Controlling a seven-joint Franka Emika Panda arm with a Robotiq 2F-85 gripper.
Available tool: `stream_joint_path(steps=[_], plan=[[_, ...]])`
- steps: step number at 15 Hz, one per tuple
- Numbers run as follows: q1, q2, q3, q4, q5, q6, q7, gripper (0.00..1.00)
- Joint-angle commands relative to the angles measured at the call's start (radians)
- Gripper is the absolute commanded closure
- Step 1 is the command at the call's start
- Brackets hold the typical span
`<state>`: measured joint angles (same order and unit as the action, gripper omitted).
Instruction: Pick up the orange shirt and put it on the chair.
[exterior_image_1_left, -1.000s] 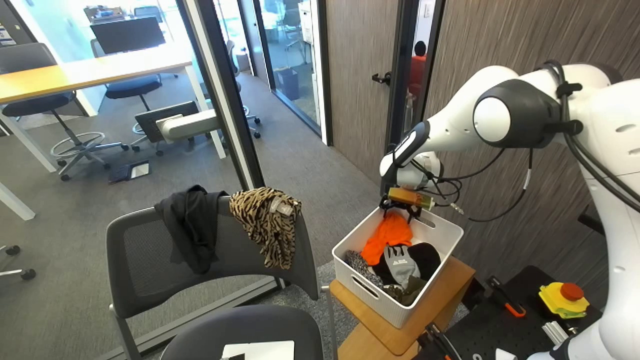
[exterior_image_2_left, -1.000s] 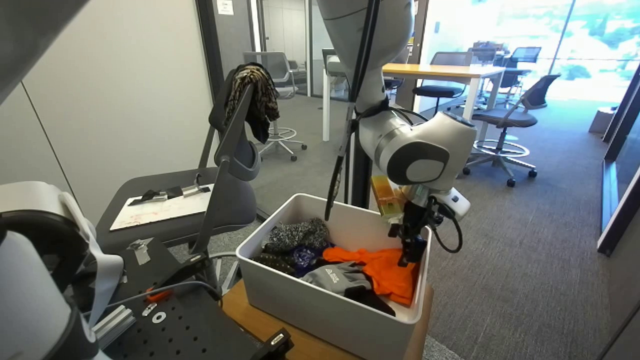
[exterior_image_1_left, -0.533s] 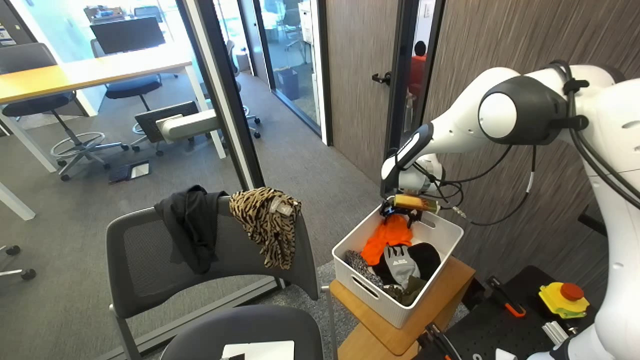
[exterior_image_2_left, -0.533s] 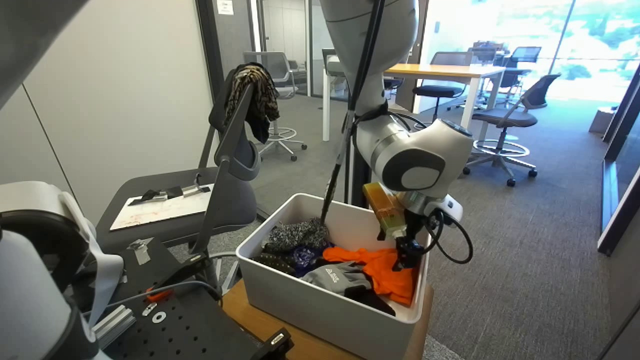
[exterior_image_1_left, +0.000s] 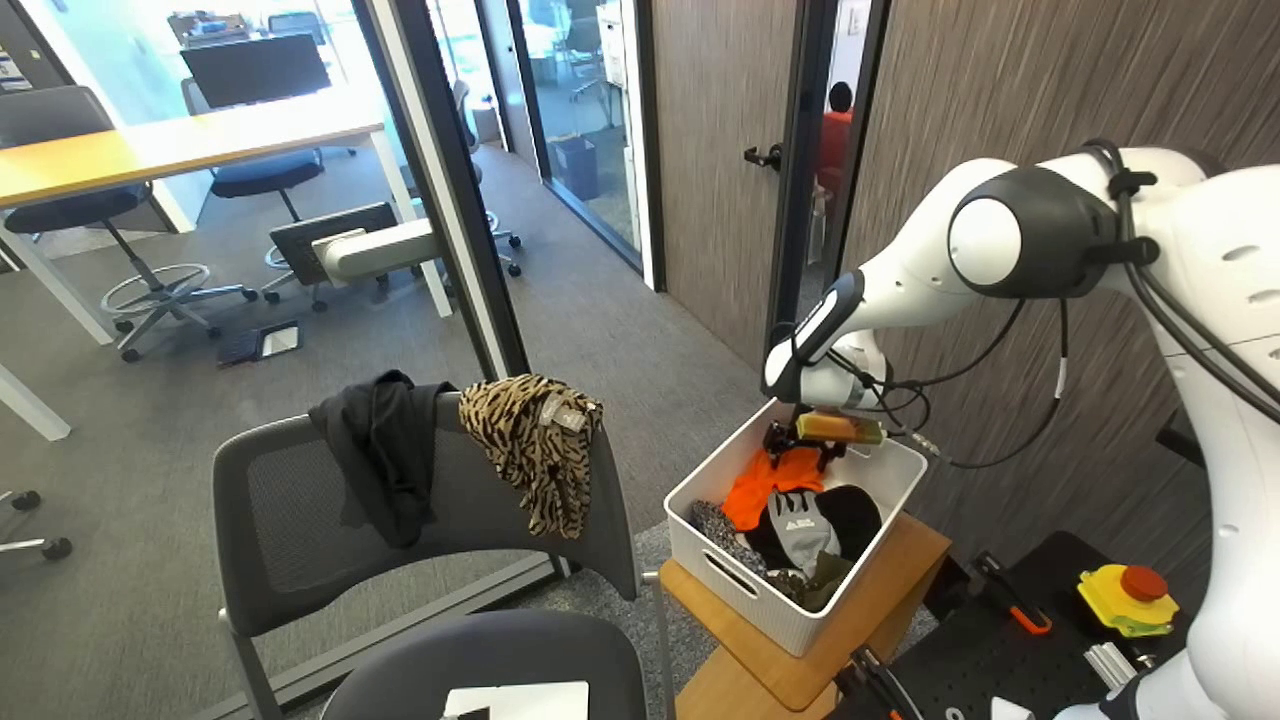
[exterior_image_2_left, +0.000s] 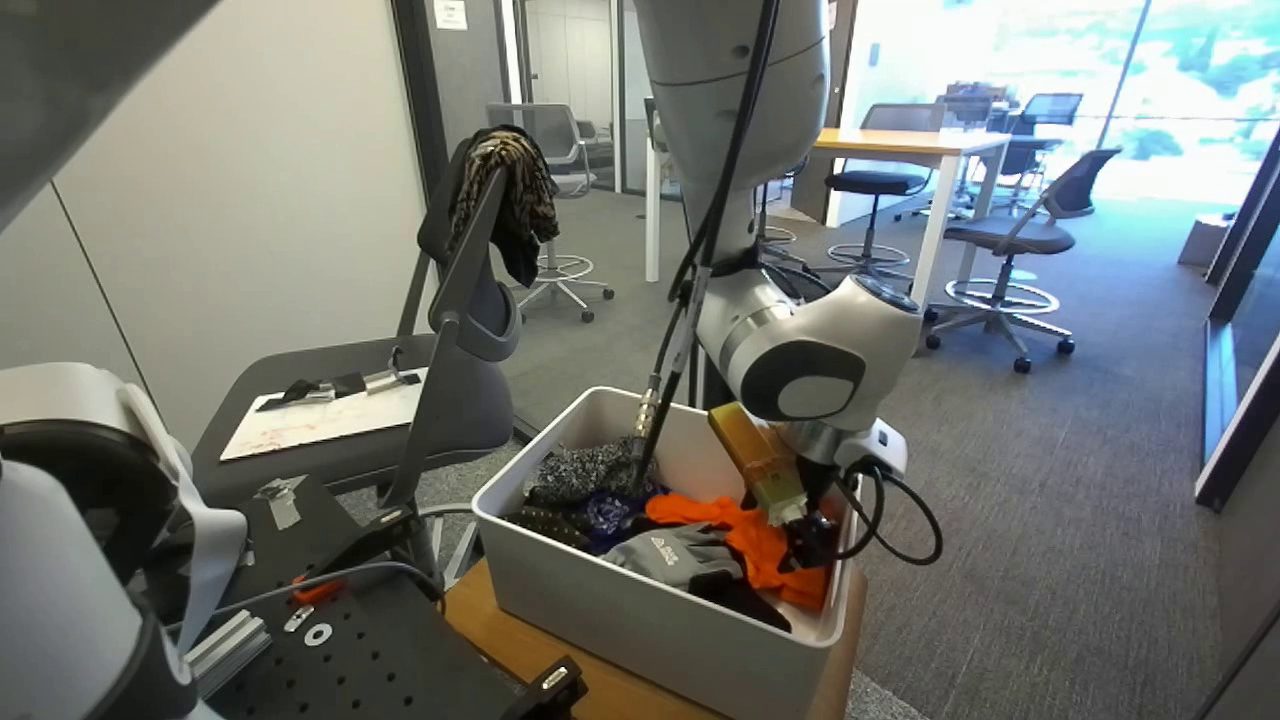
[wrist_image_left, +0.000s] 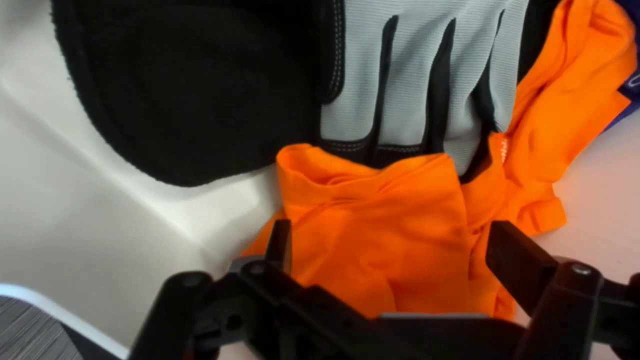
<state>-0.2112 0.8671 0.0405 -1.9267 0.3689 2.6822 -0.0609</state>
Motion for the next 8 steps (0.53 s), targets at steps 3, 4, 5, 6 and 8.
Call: stream_joint_path(steps=[3,4,5,6,8], plan=[[-0.002,0.048,0.011,0.031,-0.020,0.078,0.027,0.00],[-0.003,0.055,0.013,0.034,-0.021,0.081,0.028,0.00],[-0.004,0.062,0.015,0.039,-0.022,0.083,0.029,0.00],[-0.005,0.067,0.017,0.042,-0.023,0.082,0.029,0.00],[-0.008,0.085,0.022,0.056,-0.025,0.069,0.027,0.00]])
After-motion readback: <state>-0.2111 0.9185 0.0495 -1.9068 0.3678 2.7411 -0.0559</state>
